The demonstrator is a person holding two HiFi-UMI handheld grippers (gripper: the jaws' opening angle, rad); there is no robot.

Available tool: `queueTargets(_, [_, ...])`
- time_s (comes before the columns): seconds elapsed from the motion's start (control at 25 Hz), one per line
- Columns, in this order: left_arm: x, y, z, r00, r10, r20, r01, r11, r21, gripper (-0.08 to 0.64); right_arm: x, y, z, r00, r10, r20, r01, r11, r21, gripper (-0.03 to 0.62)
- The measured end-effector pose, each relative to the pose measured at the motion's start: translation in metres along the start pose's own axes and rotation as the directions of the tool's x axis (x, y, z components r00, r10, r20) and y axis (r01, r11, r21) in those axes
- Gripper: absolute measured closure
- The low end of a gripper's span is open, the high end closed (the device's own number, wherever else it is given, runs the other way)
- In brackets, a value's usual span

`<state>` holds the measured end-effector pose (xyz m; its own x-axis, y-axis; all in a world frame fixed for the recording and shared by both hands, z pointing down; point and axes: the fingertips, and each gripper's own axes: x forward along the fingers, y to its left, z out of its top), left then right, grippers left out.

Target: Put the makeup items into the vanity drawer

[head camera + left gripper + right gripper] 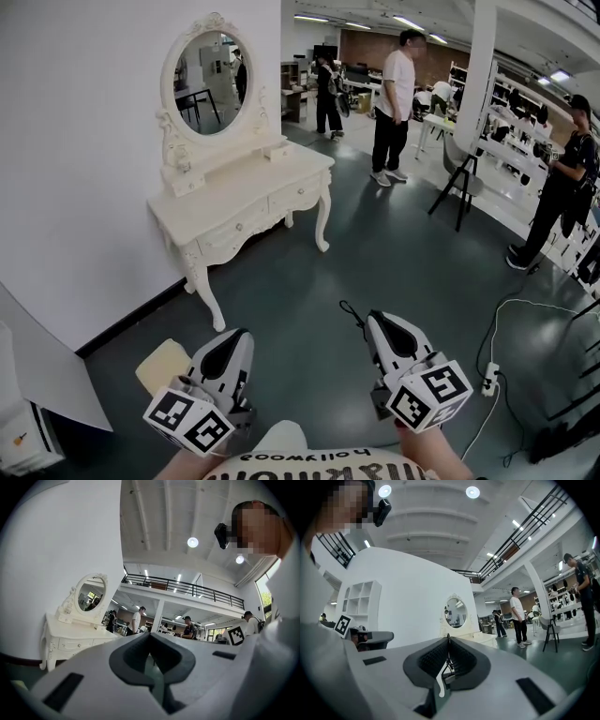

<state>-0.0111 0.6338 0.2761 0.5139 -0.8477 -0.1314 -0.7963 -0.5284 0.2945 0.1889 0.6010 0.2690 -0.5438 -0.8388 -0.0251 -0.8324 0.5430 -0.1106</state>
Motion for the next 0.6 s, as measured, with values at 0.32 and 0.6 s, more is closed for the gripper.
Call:
queueTargets(0.32, [0.030, 0.017, -0.007, 1.000, -0.007, -0.014, 0.007, 1.000, -0.017, 0.552, 0.027, -0.018, -0.010, 1.000, 0.004, -0.008, -0.004, 1.000, 0.030, 0.560])
queueTargets(0.6, [0.080, 0.052, 0.000, 0.999, -0.039, -0.002, 0.039, 0.999, -0.019, 0.551, 0.082, -0.038, -0.008, 1.000, 0.006, -0.006, -0.006, 0.999, 0.032, 0.560])
